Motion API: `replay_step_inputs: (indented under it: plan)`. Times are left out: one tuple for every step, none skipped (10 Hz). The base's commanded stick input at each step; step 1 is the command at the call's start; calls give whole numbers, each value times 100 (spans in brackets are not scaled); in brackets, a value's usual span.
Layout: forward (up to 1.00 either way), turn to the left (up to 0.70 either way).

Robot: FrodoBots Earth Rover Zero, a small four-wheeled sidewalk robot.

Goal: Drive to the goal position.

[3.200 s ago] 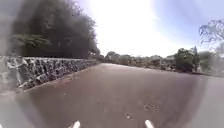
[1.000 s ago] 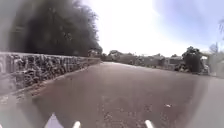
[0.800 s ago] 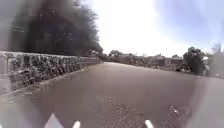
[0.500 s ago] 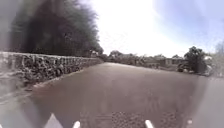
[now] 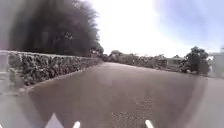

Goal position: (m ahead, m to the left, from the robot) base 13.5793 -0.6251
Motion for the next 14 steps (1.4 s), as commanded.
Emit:
replay_step_inputs:
  plan:
    - [85, 0]
    - [85, 0]
    - [85, 0]
    - [85, 0]
    - [85, 0]
    - [85, 0]
    - [85, 0]
    - [85, 0]
    - [85, -1]
    - [85, -13]
    - [85, -25]
    - [85, -31]
    - [85, -18]
    - [85, -6]
